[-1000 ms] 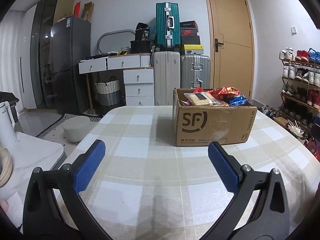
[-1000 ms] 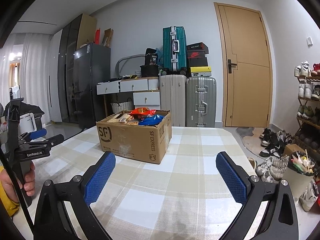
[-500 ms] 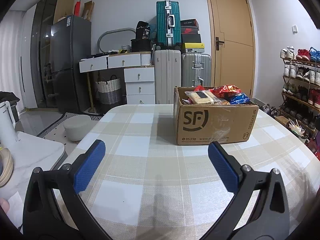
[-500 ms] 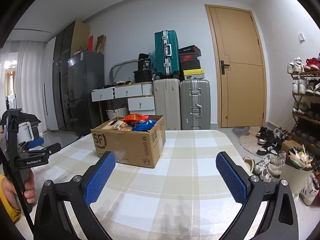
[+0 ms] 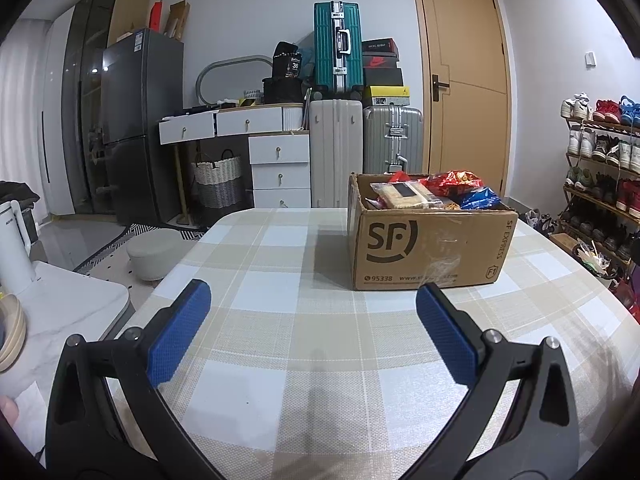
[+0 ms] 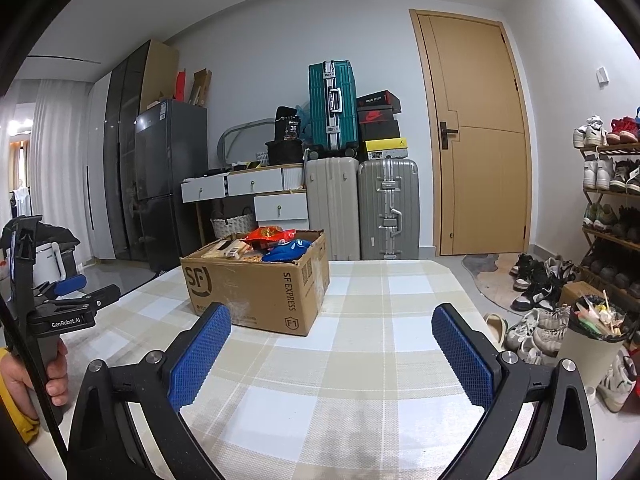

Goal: Organize snacks

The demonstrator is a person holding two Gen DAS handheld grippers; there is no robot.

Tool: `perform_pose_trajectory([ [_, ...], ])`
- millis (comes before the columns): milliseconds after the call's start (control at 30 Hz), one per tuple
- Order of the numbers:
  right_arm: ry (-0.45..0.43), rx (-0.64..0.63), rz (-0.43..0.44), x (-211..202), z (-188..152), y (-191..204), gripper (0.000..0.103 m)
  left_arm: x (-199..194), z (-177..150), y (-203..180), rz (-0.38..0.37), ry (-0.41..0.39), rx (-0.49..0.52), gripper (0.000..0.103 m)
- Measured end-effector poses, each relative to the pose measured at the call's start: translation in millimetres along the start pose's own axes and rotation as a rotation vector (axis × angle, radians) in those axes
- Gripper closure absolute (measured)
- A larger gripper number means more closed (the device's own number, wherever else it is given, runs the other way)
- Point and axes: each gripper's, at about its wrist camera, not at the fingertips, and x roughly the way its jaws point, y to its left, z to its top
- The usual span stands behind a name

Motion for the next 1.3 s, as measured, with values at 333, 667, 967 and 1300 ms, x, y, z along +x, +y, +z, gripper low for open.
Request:
perform_pose_trajectory([
  [333,0.001,-0.001,-0.001,-0.1,-0.1,0.1,0.001,-3.0,-0.6,-2.4,0.004,-0.012,0.0,0.0],
  [667,0.002,-0.002,0.0,0.1,-0.4,0.6,0.001,-8.4,1.7,-1.6,0.02,-0.013,0.0,0.0],
  [967,0.002,-0.002,0.0,0.1,0.2,0.9,0.001,-8.1,1.8,-1.1,0.022,-0.011,-0.006,0.0],
  [1300,0.004,-0.003,0.0,0.3,0.9,1.1,0.001,-7.4,1.1,0.1,0.031,-0.007,-0.01,0.0],
])
